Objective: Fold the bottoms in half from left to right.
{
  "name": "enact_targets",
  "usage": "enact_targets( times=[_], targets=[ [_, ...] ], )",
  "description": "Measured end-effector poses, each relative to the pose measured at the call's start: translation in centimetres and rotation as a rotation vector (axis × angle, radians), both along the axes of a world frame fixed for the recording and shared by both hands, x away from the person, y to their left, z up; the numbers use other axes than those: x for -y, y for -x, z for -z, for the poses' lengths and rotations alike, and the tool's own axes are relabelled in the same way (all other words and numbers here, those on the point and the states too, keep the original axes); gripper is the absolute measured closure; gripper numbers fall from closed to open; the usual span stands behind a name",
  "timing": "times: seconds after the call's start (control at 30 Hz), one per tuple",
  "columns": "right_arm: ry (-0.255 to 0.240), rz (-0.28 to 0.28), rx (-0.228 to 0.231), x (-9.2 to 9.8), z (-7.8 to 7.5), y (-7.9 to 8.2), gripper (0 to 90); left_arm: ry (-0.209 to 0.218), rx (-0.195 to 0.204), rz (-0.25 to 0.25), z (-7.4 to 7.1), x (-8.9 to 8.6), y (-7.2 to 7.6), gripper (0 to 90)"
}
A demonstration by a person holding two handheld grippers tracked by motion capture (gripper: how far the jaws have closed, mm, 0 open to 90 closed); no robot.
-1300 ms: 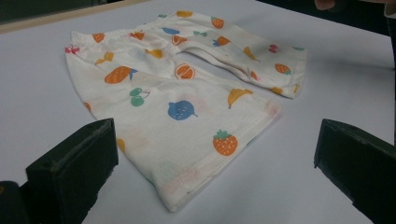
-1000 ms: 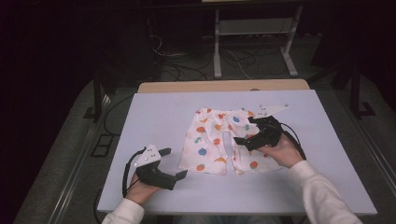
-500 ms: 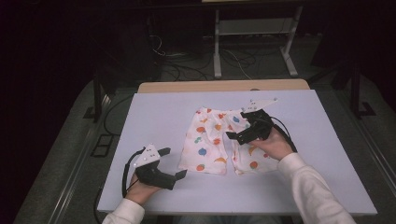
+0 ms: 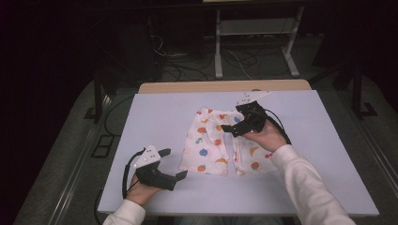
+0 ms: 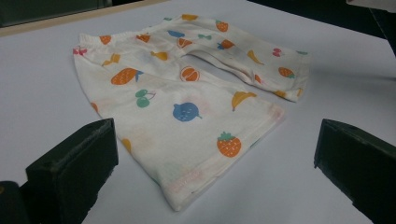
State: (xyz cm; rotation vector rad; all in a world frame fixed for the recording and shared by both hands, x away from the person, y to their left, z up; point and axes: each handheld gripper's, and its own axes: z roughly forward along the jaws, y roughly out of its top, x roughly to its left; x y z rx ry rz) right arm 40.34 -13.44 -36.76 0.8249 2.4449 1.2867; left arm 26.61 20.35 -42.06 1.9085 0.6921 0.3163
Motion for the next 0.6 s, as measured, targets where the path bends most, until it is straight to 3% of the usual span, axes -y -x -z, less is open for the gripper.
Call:
enact_targets(
  times=[0.6],
  targets=[
    [0.023, -0.015, -0.002, -2.6, -0.4, -2.8, 0.0, -0.010, -0.005, 0.009, 0.2, 0.2, -0.1, 0.0]
  ],
)
